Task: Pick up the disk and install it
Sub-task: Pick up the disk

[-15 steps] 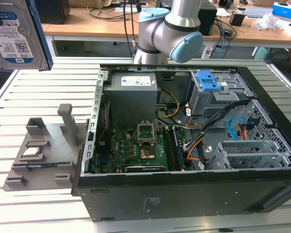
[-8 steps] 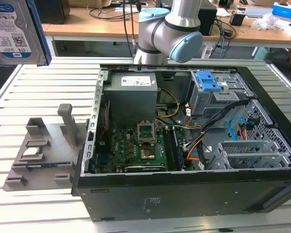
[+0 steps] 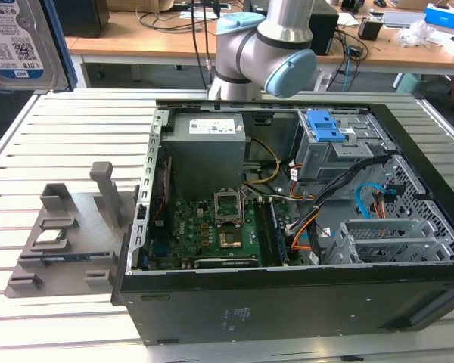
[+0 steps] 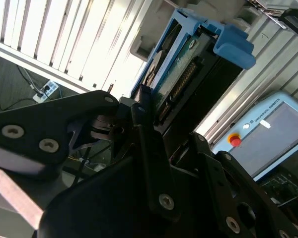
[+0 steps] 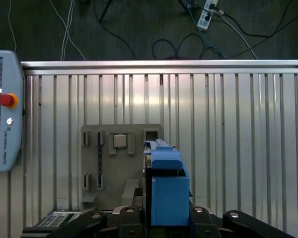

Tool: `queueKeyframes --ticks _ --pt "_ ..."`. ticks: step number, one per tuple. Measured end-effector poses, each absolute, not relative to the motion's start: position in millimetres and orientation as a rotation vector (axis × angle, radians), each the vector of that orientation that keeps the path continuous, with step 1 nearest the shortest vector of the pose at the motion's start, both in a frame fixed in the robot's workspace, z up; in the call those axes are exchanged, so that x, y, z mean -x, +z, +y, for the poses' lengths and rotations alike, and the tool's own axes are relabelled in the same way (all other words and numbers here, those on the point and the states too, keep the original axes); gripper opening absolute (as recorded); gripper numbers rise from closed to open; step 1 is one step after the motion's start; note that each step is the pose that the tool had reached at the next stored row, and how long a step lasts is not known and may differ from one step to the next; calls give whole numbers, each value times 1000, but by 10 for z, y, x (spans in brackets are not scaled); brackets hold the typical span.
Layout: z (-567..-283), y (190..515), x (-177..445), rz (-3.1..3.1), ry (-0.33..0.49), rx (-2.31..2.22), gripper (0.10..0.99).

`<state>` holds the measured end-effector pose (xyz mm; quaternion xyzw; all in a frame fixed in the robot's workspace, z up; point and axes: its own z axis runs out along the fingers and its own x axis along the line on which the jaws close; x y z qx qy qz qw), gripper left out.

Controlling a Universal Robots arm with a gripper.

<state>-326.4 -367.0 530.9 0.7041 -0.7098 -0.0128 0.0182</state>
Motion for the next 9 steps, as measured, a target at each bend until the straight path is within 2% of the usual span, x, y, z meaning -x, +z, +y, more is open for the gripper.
queueKeyframes --ticks 9 --pt "-3669 5380 3264 -2204 -40 -2187 361"
